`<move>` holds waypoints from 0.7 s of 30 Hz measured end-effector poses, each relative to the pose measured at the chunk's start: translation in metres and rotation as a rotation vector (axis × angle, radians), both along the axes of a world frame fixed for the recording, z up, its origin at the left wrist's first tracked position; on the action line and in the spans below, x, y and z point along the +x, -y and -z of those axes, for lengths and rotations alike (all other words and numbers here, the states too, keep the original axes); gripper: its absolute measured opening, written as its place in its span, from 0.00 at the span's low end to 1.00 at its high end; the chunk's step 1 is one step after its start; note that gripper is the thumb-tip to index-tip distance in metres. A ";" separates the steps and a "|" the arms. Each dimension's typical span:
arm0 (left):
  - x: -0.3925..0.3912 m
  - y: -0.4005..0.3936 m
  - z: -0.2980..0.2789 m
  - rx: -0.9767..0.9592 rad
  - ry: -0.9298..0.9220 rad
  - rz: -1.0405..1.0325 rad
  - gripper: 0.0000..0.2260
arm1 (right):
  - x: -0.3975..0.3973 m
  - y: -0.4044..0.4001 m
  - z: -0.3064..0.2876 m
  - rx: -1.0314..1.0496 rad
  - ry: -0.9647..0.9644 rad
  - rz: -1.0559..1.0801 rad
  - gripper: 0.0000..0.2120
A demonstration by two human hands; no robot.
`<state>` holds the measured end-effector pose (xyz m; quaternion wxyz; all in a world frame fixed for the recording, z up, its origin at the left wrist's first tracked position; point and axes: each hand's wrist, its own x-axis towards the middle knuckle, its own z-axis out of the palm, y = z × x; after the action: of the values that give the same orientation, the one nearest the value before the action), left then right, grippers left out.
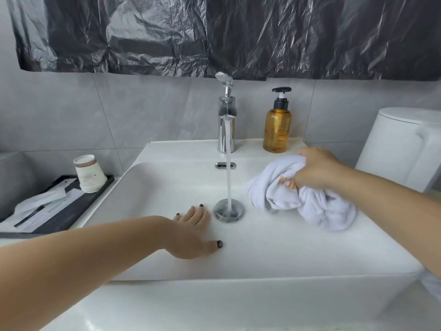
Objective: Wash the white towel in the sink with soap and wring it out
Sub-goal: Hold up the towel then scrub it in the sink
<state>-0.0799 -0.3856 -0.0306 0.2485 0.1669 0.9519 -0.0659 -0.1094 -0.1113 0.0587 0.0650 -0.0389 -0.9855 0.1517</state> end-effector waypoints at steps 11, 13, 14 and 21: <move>0.026 -0.002 -0.002 0.077 0.091 0.427 0.37 | 0.006 0.006 0.016 0.183 0.235 -0.058 0.09; 0.017 -0.005 0.001 0.041 -0.032 0.546 0.39 | 0.003 0.004 0.019 0.232 0.337 -0.052 0.07; 0.010 -0.004 0.000 0.042 -0.117 0.588 0.40 | 0.001 0.002 0.020 0.256 0.380 -0.047 0.06; -0.050 -0.040 -0.017 0.793 -0.407 -0.109 0.10 | -0.019 -0.004 0.026 0.331 0.569 -0.104 0.07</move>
<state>-0.1296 -0.3451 -0.0132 -0.0241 0.1827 0.9404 0.2858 -0.1288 -0.1071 0.0330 -0.2153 -0.0184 -0.9761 -0.0241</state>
